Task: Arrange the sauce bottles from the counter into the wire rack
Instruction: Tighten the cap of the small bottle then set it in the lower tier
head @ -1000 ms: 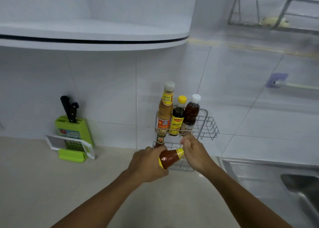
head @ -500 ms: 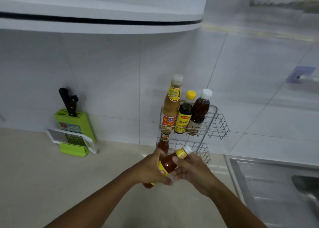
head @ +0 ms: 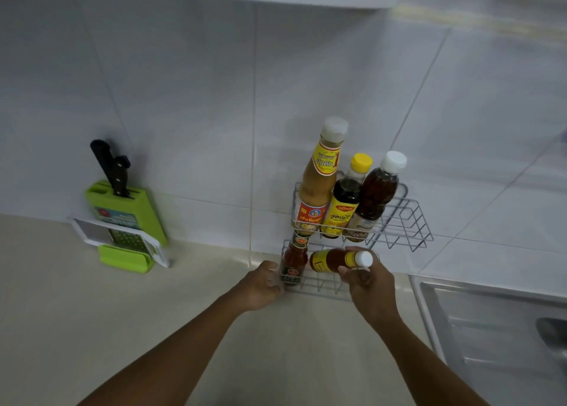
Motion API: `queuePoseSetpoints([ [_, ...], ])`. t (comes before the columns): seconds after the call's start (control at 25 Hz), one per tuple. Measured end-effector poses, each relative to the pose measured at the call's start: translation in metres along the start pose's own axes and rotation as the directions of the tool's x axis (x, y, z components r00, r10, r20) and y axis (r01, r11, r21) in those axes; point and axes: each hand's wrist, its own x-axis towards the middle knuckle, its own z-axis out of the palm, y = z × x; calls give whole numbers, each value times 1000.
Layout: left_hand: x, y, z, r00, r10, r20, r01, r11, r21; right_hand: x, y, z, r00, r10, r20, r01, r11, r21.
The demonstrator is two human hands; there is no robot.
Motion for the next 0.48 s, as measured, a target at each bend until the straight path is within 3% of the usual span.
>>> queuePoseSetpoints([
  [0.2, 20, 11, 11, 998, 40, 54, -34, 994, -106, 23, 1, 12, 997, 40, 62, -30, 988, -151],
  [0.48, 36, 14, 16, 985, 143, -93, -152, 983, -101, 47, 4, 27, 962, 88, 257, -13, 960, -280],
])
